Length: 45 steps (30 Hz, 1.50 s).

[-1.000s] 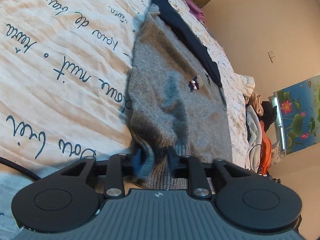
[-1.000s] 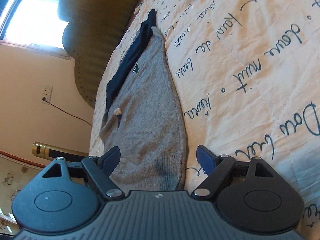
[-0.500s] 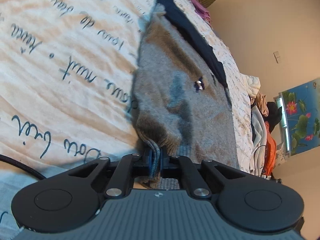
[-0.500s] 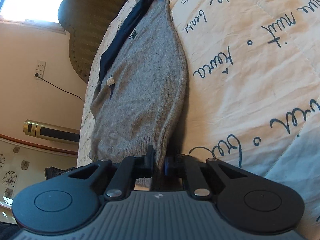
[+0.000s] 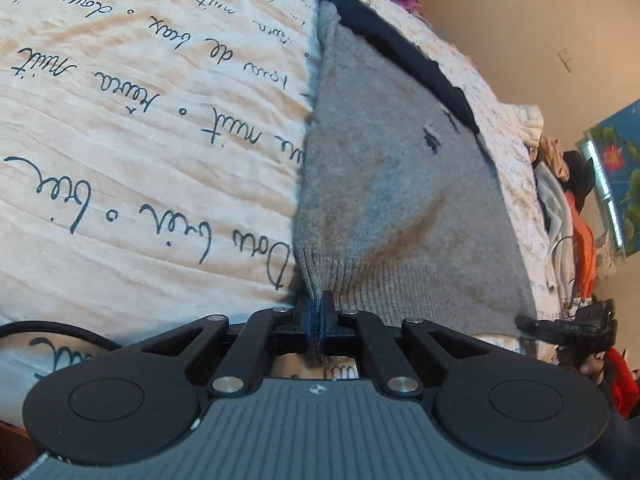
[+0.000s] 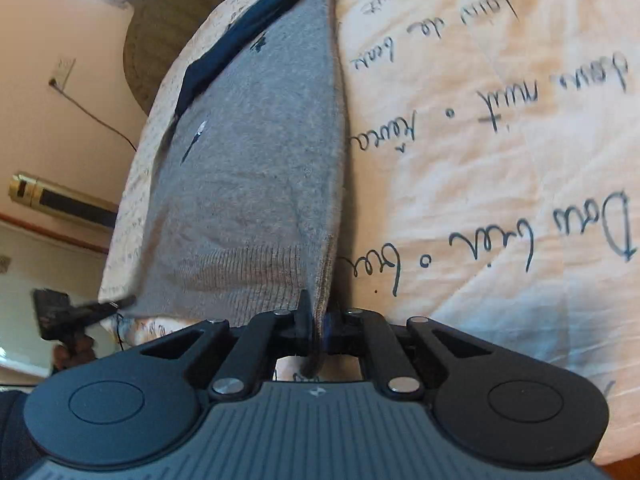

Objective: Fold small clothes

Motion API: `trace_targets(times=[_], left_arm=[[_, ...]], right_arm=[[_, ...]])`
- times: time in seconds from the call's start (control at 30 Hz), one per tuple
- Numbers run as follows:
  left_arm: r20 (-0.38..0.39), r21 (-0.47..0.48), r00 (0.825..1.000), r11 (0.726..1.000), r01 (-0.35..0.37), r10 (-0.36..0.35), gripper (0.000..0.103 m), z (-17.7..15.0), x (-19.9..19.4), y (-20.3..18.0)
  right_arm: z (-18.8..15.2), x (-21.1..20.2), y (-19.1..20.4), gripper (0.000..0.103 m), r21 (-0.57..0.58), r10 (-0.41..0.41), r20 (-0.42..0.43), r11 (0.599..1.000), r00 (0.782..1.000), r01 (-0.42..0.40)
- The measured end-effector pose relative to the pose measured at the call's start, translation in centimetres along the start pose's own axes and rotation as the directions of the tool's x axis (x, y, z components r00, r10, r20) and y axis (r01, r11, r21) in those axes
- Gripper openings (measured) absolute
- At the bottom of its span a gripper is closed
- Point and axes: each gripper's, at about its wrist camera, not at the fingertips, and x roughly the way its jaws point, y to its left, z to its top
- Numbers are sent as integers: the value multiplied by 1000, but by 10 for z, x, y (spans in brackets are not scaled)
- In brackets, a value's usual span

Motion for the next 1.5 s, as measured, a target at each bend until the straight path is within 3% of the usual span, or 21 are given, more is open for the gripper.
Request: trace_targets(times=[0.17,0.27,0.3,0.33,0.37,0.4,0.43,0.57,0.63,0.7,0.77,0.8,0.87,0.9,0.93,1.0,1.13,1.2,1.3,1.43,1.5], left_arm=[[-1,107,1000,994,-18,18,19,7,-6,-14],[68,120,998,993,-7,-1,51,12,-17,-19],[100,116,995,993,-8,-4,65,14,-20,-17],[123,108,992,994,-10,-4,72,17,-20,-16],[133,92,991,996,-10,-2,73,21,-17,-14],[128,68,992,998,-3,-6,73,25,-11,-11],[114,45,993,999,4,-9,73,28,-4,-8],[132,13,990,999,45,-47,76,31,10,-8],[123,-14,987,994,108,-106,76,31,12,-9],[83,-48,980,982,184,-180,76,27,19,-9],[53,-63,971,970,236,-233,76,21,25,-10],[45,-68,967,965,252,-250,70,17,26,-11],[19,-80,968,965,249,-248,34,13,30,-11],[-13,-84,974,971,224,-226,6,12,33,-12],[-22,-75,981,979,190,-192,3,12,35,-14],[-9,-18,987,987,163,-163,3,12,28,-22],[28,77,989,987,140,-143,3,16,5,-36],[-32,83,998,994,65,-62,3,12,20,-27],[-36,4,994,994,107,-107,5,12,26,-13],[-30,8,990,990,138,-138,41,11,22,-14],[-30,-5,985,986,167,-167,52,11,23,-14]], right_arm=[[0,-14,-7,9,32,18,42,999,999,-19],[5,-34,-15,15,72,43,123,996,991,-52],[7,-39,-17,28,80,53,145,995,988,-65],[11,-43,-18,36,88,59,171,993,984,-75],[15,-44,-21,56,90,61,188,993,980,-80],[19,-42,-23,69,91,66,195,992,979,-85],[22,-37,-26,69,98,80,187,990,979,-100],[27,-12,-23,68,100,147,112,982,983,-158],[25,3,-12,60,90,190,62,977,980,-195],[22,13,-9,33,84,194,5,977,981,-194],[16,19,-10,15,76,170,-28,983,985,-168],[14,21,-12,7,82,171,-31,982,985,-168],[9,20,-14,5,74,176,-19,982,984,-175],[9,18,-12,5,62,167,-18,984,986,-166],[8,16,-10,5,51,161,-15,986,987,-160],[11,8,-1,5,7,139,-17,990,990,-139],[7,-2,-2,4,-40,16,-75,999,997,-19],[6,-4,-14,4,3,54,-71,999,996,-54],[7,1,-12,4,14,82,-55,997,995,-81],[5,-4,-16,8,51,138,-24,989,990,-137],[7,-10,-21,13,80,165,14,983,986,-166]])
